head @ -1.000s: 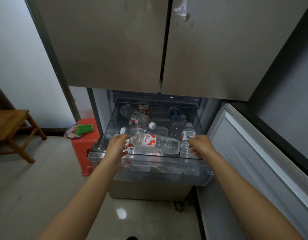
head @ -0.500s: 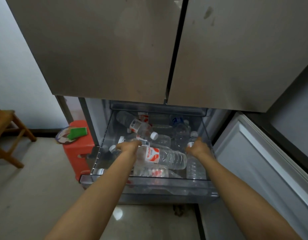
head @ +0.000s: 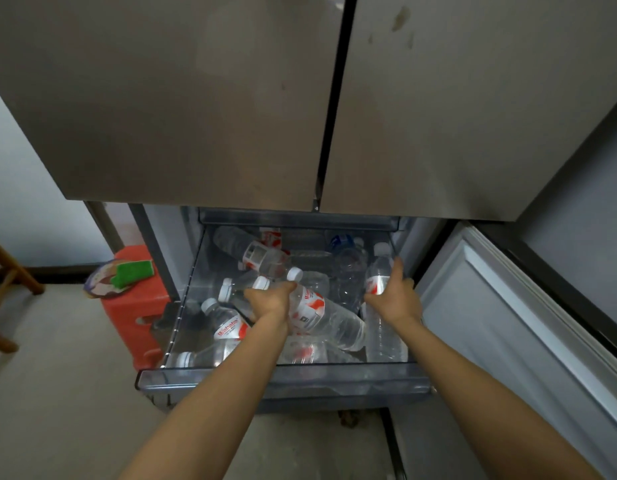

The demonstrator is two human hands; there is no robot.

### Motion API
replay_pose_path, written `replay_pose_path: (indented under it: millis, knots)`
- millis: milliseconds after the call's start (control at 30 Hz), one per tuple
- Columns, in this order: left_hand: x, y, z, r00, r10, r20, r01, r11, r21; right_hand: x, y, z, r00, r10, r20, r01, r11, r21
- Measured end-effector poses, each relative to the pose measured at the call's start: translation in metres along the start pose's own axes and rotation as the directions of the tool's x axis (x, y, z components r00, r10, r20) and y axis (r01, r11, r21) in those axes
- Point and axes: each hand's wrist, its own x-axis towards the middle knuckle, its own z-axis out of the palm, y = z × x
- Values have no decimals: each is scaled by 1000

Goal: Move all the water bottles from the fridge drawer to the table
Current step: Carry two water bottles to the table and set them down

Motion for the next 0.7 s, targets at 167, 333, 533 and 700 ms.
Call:
replay_pose_path:
  millis: [167, 333, 533, 700]
  knots:
    - [-17, -14, 14, 999, 32, -20, -31, 996, 86, -19, -3, -7, 988, -153, -31, 155, 984, 87]
    - [-30, -6, 13, 1000, -19, 22, 15, 982, 190, -34, 1, -7, 959, -278, -48, 282, 955, 91]
    - [-50, -9, 7, 937, 313, 155, -342, 912, 225, -45, 11, -13, 939, -330, -94, 341, 925, 167]
    - [-75, -7, -6, 731, 620, 284, -679, 704, 208, -58, 26, -21, 887, -444, -129, 462, 866, 193]
